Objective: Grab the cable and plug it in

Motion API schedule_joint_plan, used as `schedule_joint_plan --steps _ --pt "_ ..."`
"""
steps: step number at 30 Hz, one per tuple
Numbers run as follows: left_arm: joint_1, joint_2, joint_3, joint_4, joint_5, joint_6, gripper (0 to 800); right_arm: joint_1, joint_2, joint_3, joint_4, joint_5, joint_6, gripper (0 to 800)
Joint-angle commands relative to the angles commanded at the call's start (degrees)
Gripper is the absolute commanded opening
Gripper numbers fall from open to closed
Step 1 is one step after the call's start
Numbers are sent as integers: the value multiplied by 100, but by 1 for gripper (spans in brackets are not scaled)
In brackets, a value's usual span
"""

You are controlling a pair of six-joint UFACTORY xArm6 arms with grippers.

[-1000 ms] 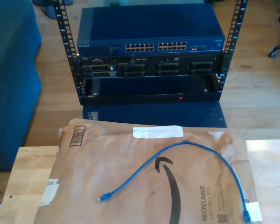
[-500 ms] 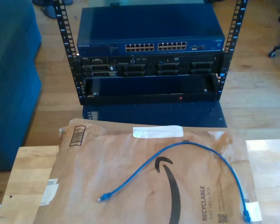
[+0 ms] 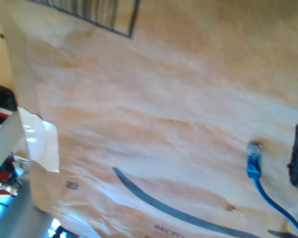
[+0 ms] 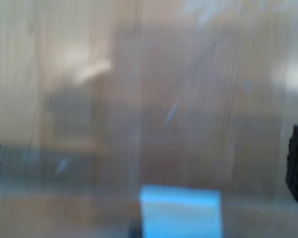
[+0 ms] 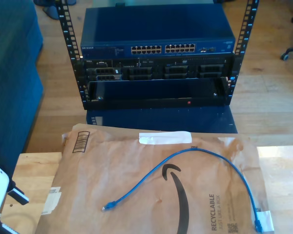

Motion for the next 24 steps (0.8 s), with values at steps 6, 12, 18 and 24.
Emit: schedule_joint_plan --steps 6,12,18,24 --pt "-9 0 466 -9 -352 0 800 1310 774 -905 1767 246 404 792" --pt "-255 9 677 -281 -545 0 800 2215 1802 -1433 2629 -316 387 792" --pt "-897 44 809 -677 -554 0 800 3165 2593 -1459 2620 -1802 352 792" --pt "-1301 53 765 -738 -879 -193 800 3534 3270 -1820 2602 -2031 290 789"
